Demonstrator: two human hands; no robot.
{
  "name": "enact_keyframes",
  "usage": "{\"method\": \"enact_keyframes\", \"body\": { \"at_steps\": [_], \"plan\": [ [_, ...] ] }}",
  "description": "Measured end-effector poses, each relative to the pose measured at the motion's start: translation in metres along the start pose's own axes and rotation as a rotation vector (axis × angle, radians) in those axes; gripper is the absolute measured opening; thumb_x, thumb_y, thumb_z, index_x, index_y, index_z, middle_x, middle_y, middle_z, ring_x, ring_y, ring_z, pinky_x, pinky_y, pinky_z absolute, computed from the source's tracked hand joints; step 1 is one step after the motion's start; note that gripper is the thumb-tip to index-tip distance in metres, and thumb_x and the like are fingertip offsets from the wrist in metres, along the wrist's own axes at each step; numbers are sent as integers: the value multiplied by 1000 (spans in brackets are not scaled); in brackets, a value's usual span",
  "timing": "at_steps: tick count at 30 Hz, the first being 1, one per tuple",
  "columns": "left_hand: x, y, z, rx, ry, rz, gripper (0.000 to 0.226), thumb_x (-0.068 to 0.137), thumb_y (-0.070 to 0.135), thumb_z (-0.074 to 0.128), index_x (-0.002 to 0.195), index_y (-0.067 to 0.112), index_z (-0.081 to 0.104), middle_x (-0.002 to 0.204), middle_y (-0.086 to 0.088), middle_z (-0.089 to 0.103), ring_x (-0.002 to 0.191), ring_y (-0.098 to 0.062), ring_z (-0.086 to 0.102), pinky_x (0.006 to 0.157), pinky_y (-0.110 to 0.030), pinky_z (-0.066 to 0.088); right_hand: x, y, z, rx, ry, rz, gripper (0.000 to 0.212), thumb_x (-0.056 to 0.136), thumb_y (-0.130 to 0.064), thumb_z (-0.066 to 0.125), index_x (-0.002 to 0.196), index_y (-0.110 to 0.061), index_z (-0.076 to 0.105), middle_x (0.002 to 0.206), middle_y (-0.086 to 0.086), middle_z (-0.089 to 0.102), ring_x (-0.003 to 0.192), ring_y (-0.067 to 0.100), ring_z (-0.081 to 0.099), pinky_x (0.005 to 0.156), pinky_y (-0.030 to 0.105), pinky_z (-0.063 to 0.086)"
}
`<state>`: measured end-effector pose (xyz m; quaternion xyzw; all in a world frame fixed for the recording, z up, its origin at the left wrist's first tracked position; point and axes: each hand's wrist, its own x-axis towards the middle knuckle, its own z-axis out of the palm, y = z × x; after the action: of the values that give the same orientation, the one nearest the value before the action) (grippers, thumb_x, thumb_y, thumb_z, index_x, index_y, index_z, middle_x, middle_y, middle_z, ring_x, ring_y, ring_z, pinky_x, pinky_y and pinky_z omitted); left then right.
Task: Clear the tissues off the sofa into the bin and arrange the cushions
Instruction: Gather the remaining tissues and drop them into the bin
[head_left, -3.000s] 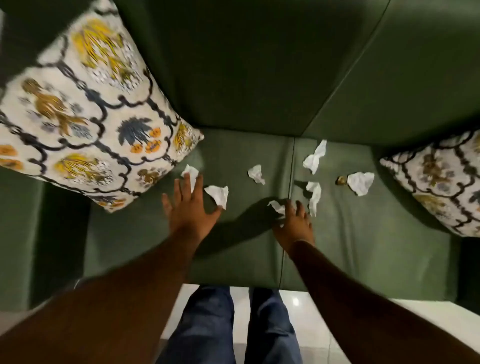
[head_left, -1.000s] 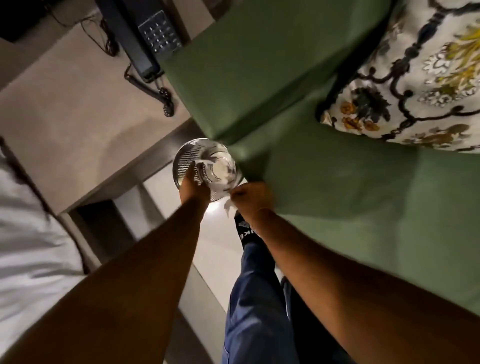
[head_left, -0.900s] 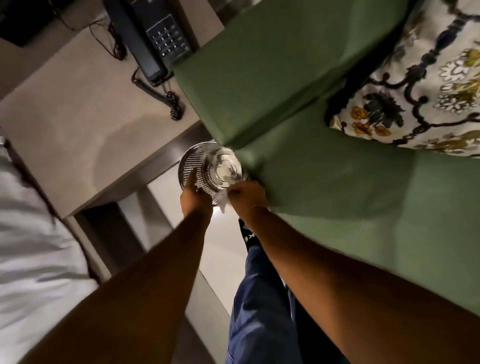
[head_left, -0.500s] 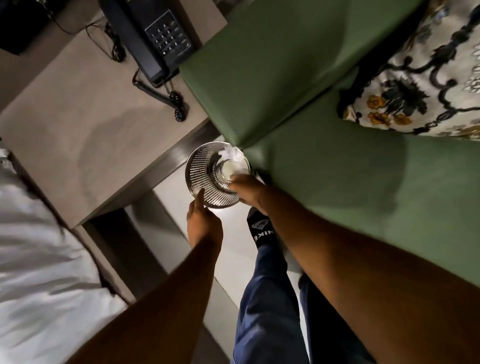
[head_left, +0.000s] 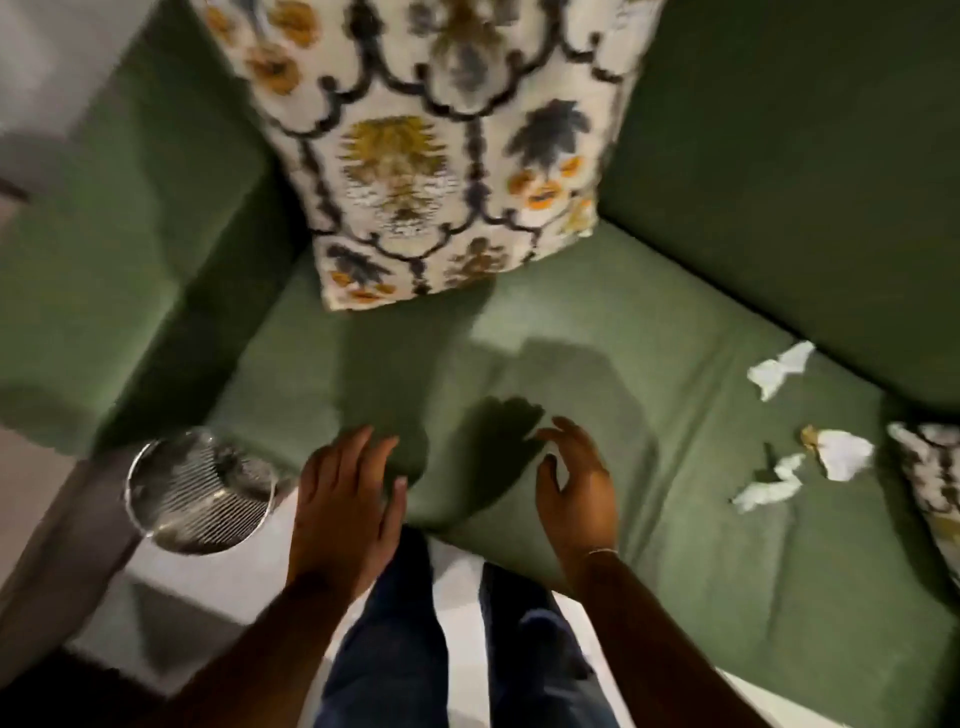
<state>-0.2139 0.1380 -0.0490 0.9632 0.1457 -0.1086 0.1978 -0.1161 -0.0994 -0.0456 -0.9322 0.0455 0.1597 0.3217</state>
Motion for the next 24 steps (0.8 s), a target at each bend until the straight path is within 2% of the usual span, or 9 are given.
{"method": "enact_keyframes", "body": {
  "at_steps": [2, 5, 9, 13, 16, 19, 22, 24],
  "plan": [
    [25, 45, 6, 1, -41, 121, 58, 99, 37, 54, 153, 18, 47, 166, -9, 40, 149, -34, 43, 122, -53, 32, 12, 41, -28, -107, 39, 57, 42, 94, -10, 61, 134, -21, 64, 157, 1, 48, 147, 22, 44, 121, 36, 40],
    [57, 114, 19, 39, -111, 255, 72, 102, 45, 49, 166, 23, 22, 177, -3, 15, 163, -25, 17, 131, -52, 18, 21, 84, -65, -203, 100, 73, 55, 91, -13, 62, 144, -26, 55, 167, 4, 34, 156, 29, 28, 124, 52, 33],
    [77, 199, 37, 90, -167, 368, 76, 104, 48, 44, 168, 24, 11, 178, -2, 5, 165, -23, 8, 132, -53, 14, 27, 129, -105, -260, 107, 169, 64, 91, -18, 62, 151, -31, 45, 172, 3, 20, 161, 25, 11, 129, 56, 13],
    [78, 257, 56, 130, -205, 443, 76, 104, 50, 40, 168, 24, 8, 178, -2, 6, 165, -22, 8, 132, -52, 14, 26, 170, -140, -295, 195, 306, 71, 89, -23, 65, 155, -30, 39, 173, 4, 15, 162, 28, 7, 127, 57, 5],
    [77, 290, 67, 172, -227, 493, 76, 101, 49, 41, 167, 23, 14, 177, -3, 14, 163, -24, 16, 131, -51, 17, 28, 204, -164, -244, 155, 491, 80, 91, -24, 65, 160, -37, 25, 174, 4, 5, 161, 36, 3, 127, 62, 11],
    [85, 319, 78, 242, -267, 573, 76, 98, 44, 48, 166, 22, 21, 176, -5, 19, 162, -25, 21, 129, -51, 20, 28, 235, -178, -157, 102, 509, 84, 93, -20, 65, 160, -42, 20, 174, 5, 5, 159, 40, 10, 128, 55, 20],
    [105, 355, 91, 273, -323, 596, 78, 96, 35, 61, 165, 24, 24, 175, -5, 20, 159, -29, 27, 128, -54, 25, 32, 259, -185, -82, 79, 431, 76, 94, -15, 66, 157, -39, 32, 171, 3, 20, 153, 35, 25, 124, 50, 34],
    [121, 379, 99, 301, -359, 599, 80, 94, 34, 63, 164, 26, 24, 176, -3, 17, 154, -32, 36, 124, -53, 31, 34, 271, -183, -71, 105, 348, 63, 92, -12, 66, 148, -32, 48, 161, 3, 37, 143, 33, 37, 118, 46, 42]
  ]
}}
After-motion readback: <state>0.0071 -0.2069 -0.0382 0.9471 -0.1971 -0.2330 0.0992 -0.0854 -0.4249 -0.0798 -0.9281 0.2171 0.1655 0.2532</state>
